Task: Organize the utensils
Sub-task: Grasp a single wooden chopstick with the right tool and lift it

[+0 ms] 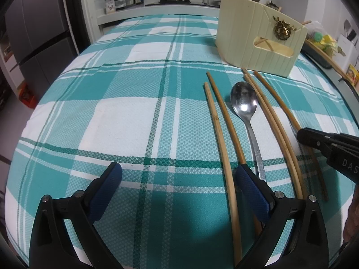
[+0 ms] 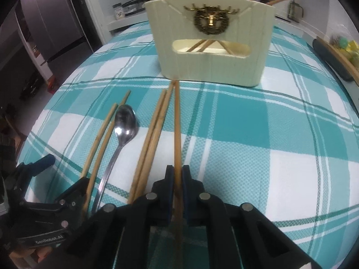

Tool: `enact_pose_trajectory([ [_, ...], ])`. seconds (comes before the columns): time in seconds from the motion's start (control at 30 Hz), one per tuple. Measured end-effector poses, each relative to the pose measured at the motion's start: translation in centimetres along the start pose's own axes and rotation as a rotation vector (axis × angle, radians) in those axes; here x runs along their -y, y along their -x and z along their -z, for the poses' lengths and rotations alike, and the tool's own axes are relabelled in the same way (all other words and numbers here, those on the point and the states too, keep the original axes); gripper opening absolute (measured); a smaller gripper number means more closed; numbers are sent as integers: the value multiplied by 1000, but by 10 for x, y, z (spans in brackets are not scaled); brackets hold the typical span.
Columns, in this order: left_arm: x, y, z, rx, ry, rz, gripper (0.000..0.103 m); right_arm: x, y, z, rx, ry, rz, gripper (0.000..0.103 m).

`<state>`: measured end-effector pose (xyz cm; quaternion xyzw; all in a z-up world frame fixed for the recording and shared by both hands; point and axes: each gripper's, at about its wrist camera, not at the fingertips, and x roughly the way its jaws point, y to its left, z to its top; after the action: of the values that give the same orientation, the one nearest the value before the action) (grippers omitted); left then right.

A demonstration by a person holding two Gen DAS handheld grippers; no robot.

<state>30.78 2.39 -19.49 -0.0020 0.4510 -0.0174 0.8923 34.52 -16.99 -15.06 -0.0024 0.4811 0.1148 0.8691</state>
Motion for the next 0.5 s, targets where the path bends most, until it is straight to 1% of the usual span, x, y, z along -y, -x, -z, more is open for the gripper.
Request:
enact_pose_trajectory([
  [0.13, 0, 0, 0, 0, 0, 0, 101, 23, 14, 19, 32, -79, 35, 7],
  [0.3, 0, 0, 0, 0, -1, -2, 102, 66, 41, 50, 55, -204, 99, 7],
  [0.4, 0, -1, 0, -3, -1, -5, 102, 78, 51, 64, 58, -197, 123, 7],
  [0.43, -1, 0, 0, -5, -1, -6, 102, 78, 54, 67, 61, -176, 126, 9],
  [0.5, -2, 1, 2, -11, -6, -6, 103, 76, 61, 76, 72, -141, 143, 34],
])
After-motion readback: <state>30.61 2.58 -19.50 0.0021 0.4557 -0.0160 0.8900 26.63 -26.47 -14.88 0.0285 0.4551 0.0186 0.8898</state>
